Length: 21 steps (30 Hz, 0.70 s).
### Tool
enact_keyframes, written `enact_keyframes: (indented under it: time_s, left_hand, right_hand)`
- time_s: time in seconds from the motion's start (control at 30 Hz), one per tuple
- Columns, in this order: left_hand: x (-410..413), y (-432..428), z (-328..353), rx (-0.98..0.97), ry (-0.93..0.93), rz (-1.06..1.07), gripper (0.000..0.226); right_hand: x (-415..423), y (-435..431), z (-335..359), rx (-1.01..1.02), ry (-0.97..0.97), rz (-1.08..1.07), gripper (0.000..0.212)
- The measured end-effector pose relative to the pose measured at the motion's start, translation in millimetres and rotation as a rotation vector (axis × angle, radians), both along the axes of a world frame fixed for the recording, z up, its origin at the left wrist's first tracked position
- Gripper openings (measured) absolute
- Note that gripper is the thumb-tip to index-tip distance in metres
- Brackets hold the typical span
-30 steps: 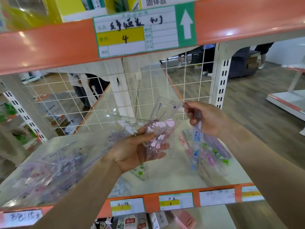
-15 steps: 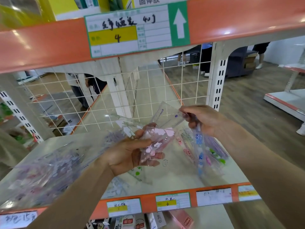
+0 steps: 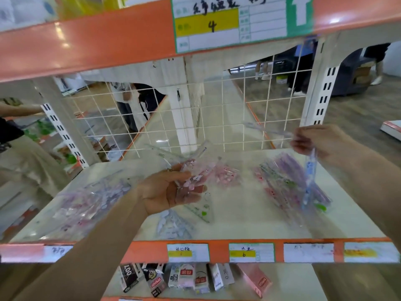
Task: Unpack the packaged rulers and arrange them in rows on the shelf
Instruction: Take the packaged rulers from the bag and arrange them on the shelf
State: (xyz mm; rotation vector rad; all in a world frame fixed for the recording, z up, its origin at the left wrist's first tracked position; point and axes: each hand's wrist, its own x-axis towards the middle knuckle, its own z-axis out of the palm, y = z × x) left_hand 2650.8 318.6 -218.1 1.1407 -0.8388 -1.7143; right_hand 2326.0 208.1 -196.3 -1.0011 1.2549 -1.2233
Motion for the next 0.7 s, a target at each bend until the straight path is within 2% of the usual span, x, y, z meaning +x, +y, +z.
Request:
enact_keyframes:
  time_s: [0.07,0.17,0.2,0.27,0.33,0.4,0.5,0.63,0.7]
  left_hand:
    - [14.3,1.3,0.9,0.004,0.014,0.067,0.034]
    - [39.6,7.4,1.3,0.011,0.052,0.149,0.033]
    - [46.2,9.9,0.6,0.007,0.066,0.167,0.038]
    - [54.5,13.2,-2.5,-0.004,0.110,0.179,0.063]
    - [56.0,14.6,-5.6,-0.012,0.146,0.165,0.071]
    - [49.8,15.4,-6.4,-0.028,0.136,0.150,0.061]
    - [34.1,14.7,-1.8,-0.026,0.106,0.135,0.018]
    - [16.7,15.1,2.4,-0.040,0.093,0.128,0.021]
    - [10.5,15.8,3.1,-0.032,0.083,0.119,0.029]
  right_hand:
    - [4.0,-1.9,-6.0,0.014,0.092,0.042,0.022]
    - [0.9,-0.9,-2.0,-0.071,0.262,0.048,0.019]
    - [-0.6,-0.2,2.0,-0.113,0.293,0.045,0.017]
    - [-1.0,0.8,9.7,-0.179,0.292,0.048,0.017]
    - [3.8,-0.3,11.9,-0.192,0.219,0.056,0.022]
    - [12.2,-2.2,9.4,-0.124,0.089,0.081,0.033]
    - [22.1,-0.1,-1.7,0.009,-0.033,0.128,0.038]
    - [27.3,7.6,-14.1,0.114,-0.067,0.239,0.033]
    - [26.6,8.9,-13.6,0.107,-0.055,0.203,0.030]
